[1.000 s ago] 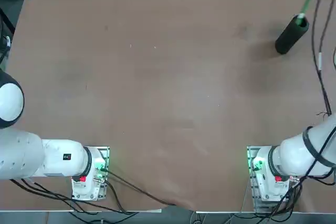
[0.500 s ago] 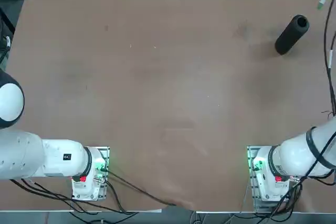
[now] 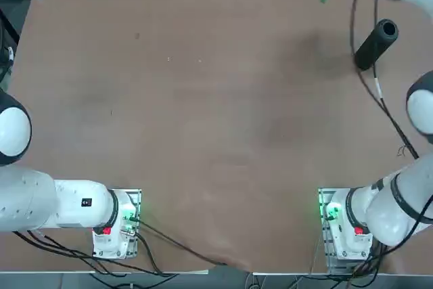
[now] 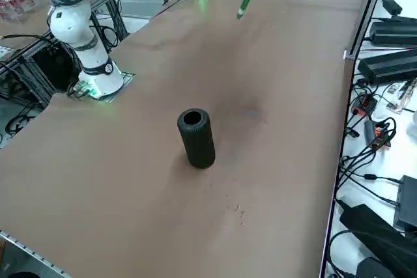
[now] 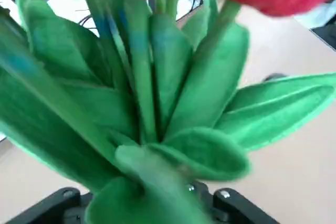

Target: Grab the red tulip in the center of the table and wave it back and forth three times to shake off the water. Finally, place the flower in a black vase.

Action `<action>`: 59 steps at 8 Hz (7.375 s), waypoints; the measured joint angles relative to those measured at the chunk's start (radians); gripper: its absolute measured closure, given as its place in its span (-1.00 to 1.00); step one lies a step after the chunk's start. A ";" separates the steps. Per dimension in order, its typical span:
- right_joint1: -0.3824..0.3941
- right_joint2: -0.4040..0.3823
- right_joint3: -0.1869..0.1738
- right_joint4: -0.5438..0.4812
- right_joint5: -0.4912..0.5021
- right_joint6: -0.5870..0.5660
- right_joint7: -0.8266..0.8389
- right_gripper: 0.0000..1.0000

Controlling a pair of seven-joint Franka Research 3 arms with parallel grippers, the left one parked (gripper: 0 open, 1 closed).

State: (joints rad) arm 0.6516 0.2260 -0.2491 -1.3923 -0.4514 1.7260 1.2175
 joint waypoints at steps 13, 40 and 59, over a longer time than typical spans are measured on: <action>-0.454 -0.051 -0.227 -0.011 0.294 0.170 -0.905 0.70; 0.384 -0.074 -0.346 0.005 0.189 -0.249 -0.089 0.70; -0.113 0.037 -0.461 -0.409 -0.196 0.318 0.276 0.70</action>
State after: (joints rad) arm 0.5386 0.2632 -0.7100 -1.8011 -0.6475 2.0444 1.4938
